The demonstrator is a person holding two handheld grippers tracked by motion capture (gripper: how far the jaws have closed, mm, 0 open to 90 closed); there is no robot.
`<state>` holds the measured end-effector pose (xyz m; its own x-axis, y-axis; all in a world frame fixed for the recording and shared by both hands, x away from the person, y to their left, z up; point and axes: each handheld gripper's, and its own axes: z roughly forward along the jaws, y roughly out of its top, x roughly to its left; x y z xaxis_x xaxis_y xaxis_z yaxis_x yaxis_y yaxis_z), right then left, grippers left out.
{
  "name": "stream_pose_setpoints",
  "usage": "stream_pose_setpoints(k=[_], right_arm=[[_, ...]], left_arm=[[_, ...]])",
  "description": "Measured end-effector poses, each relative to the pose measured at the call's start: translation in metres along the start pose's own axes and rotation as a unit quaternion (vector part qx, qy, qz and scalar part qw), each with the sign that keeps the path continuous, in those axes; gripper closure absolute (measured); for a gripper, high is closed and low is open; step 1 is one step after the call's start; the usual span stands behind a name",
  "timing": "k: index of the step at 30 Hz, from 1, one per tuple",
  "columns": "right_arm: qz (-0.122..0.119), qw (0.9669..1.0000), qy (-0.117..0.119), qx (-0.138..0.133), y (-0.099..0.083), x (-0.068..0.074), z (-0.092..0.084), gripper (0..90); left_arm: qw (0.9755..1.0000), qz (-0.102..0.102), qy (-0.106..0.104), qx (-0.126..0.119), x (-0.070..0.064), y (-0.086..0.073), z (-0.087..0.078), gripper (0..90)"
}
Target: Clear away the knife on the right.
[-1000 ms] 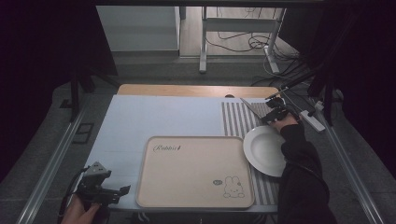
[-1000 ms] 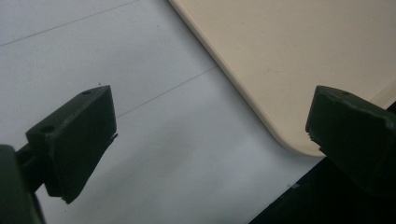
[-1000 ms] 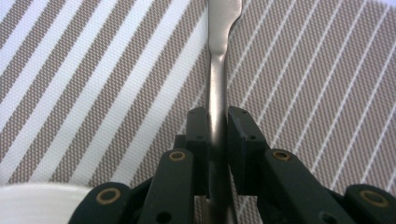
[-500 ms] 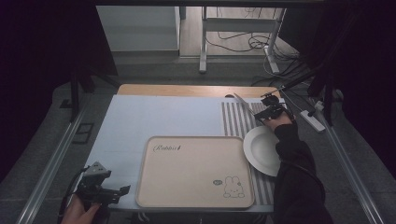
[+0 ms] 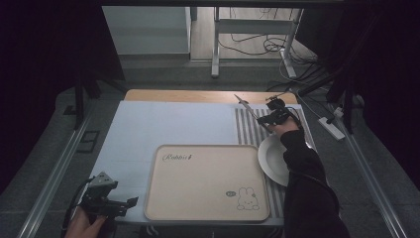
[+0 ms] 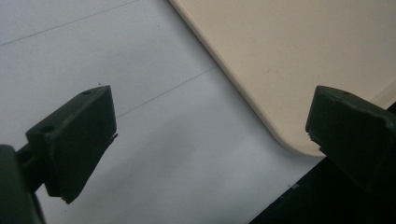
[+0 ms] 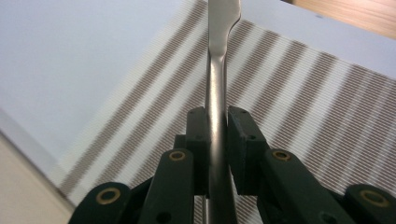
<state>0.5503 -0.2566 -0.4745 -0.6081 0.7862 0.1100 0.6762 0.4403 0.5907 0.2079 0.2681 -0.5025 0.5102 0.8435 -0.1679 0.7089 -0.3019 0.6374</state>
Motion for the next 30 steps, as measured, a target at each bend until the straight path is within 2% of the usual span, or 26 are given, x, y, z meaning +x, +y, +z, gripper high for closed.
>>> stream_pose_setpoints(k=[7,16,25,30], right_arm=[[-0.018,0.9997,0.015,-0.006,0.006,0.022,0.005,80.4],[-0.043,0.9986,0.030,-0.011,0.005,0.048,0.003,80.4],[-0.049,0.9978,0.045,-0.007,-0.005,0.071,-0.001,80.4],[-0.063,0.9963,0.058,-0.005,-0.014,0.087,-0.005,80.4]], left_arm=[[1.0000,0.000,0.000,0.000,0.000,0.000,0.000,2.8],[1.0000,0.001,0.001,0.001,0.000,0.000,0.000,2.8],[1.0000,0.000,0.001,0.001,0.000,0.000,0.000,2.8],[1.0000,0.000,0.002,0.001,0.000,0.000,0.000,2.8]])
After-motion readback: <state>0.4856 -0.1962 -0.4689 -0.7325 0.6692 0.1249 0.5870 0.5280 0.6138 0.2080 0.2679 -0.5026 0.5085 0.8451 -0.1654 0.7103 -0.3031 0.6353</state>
